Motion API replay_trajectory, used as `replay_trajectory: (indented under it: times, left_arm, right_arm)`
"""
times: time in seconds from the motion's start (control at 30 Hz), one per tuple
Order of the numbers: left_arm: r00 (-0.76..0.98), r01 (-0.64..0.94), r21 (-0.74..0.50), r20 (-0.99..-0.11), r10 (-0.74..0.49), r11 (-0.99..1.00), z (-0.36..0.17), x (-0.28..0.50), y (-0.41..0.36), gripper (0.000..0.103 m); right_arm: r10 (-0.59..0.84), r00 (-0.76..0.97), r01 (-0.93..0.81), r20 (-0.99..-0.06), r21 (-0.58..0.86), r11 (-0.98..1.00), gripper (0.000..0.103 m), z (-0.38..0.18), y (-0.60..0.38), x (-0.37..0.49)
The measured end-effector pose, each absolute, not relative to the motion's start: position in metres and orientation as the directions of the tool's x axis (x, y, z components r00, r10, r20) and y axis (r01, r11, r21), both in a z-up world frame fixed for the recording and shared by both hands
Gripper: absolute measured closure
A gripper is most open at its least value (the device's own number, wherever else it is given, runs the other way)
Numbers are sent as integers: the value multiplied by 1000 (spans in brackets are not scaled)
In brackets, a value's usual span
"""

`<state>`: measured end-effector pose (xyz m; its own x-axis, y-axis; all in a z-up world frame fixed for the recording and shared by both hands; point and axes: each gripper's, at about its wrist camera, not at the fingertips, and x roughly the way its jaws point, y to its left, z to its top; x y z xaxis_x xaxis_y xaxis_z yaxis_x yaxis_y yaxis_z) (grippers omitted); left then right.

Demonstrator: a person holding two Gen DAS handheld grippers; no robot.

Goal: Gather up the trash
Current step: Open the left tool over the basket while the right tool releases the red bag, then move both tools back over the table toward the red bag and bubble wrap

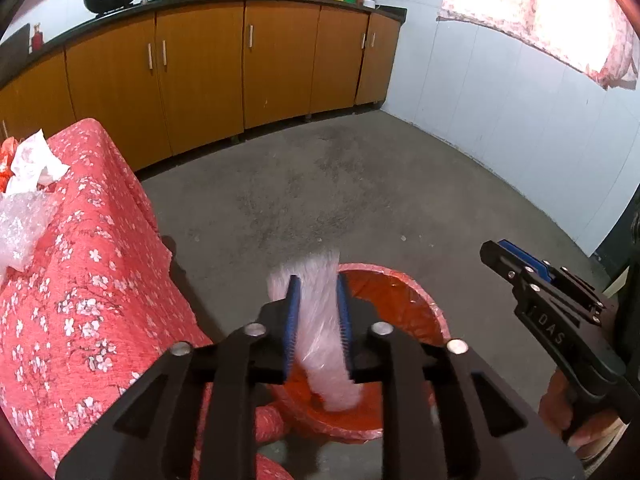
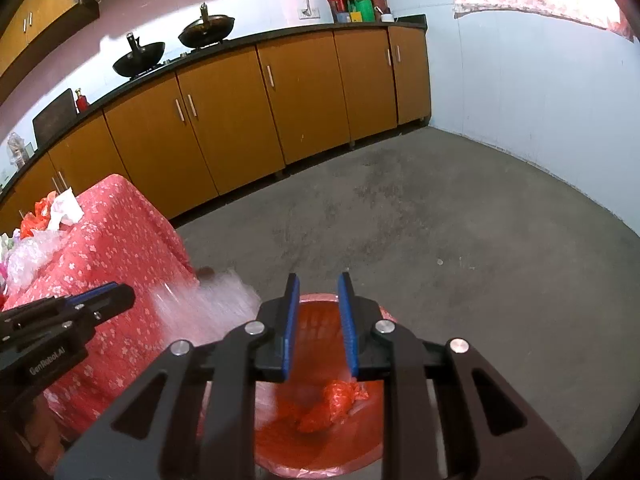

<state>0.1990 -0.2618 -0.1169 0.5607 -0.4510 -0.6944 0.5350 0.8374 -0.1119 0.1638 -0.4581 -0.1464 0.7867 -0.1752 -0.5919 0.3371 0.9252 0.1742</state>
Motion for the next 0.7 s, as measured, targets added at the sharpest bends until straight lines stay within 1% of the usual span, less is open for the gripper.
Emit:
replay_trajectory:
  times: [0.13,0.3,0.43,0.6,0.67,0.7]
  left_arm:
    - [564,533,-112,-692,-451,839,-113,198,-260,77]
    - [607,495,-126,-658,-446,860,-94,200,-240,77]
    - [660,437,-140,-622,-422,888,-73,197,-206,77]
    - [734,363,-112,-576,-358,925,-48,192,-148,77]
    - [774,323,-63,-557,-302,944,-41,189,-120,70]
    - [789,302,-44,-549,-276,952,-38,188,-107,65]
  right_arm:
    - [-174,796,333,-580,179,926,82,-139,-456,162]
    - [-159,805,303,-572,166,938,81,-130,-447,164]
    - [-129,820,257,-557,156,954,81,-117,-431,169]
    - [-35,850,140,-525,162,977,80,-92,-390,183]
    - [21,863,73,-505,166,983,77,-79,-366,190]
    - [50,867,39,-495,168,985,75,-73,-354,193]
